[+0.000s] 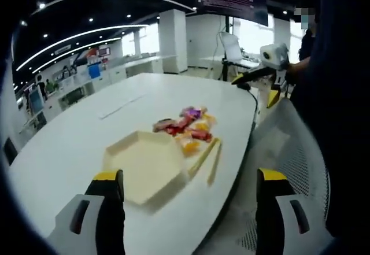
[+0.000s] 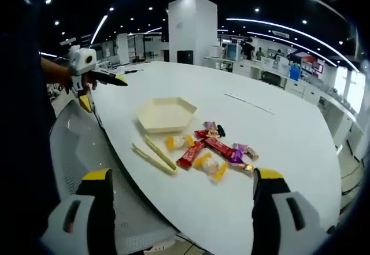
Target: Place the target food into the container with the food tongs after gripping and lifting it, then release it inside without dropping or visibly crushing the food.
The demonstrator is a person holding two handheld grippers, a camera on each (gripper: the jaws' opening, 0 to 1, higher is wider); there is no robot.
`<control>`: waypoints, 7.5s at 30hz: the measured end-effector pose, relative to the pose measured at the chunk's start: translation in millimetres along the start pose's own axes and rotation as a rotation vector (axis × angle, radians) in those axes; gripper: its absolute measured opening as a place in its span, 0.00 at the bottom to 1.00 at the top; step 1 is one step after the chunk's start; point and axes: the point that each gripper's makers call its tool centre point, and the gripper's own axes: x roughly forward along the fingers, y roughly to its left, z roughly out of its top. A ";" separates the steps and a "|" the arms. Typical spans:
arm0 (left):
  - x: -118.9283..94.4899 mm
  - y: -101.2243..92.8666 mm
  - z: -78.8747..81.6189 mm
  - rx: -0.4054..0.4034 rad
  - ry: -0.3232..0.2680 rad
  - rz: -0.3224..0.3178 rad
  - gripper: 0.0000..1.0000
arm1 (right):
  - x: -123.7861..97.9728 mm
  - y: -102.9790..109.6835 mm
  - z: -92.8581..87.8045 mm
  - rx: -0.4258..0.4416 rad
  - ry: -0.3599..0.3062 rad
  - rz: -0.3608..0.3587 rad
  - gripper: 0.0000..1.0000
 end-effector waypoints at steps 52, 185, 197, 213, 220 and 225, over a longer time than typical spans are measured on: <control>66.4 -26.7 -8.1 0.207 0.154 -0.187 0.77 | 6.4 8.2 8.8 0.016 -0.031 0.030 1.00; 1.7 -83.9 189.7 0.218 -0.005 -0.514 0.03 | -3.8 108.7 207.9 -0.020 -0.402 0.719 0.27; -25.8 -58.4 182.9 0.244 -0.029 -0.480 0.08 | 15.2 117.6 216.4 0.016 -0.346 0.671 0.19; -46.5 -24.2 180.7 0.206 -0.177 -0.457 0.24 | 31.5 134.0 232.3 0.034 -0.382 0.645 0.21; -50.6 -26.9 173.0 0.184 -0.171 -0.533 0.19 | 37.3 139.2 231.9 0.031 -0.362 0.661 0.23; -46.1 -22.3 170.2 0.175 -0.171 -0.538 0.27 | 40.9 139.8 229.2 0.031 -0.335 0.677 0.23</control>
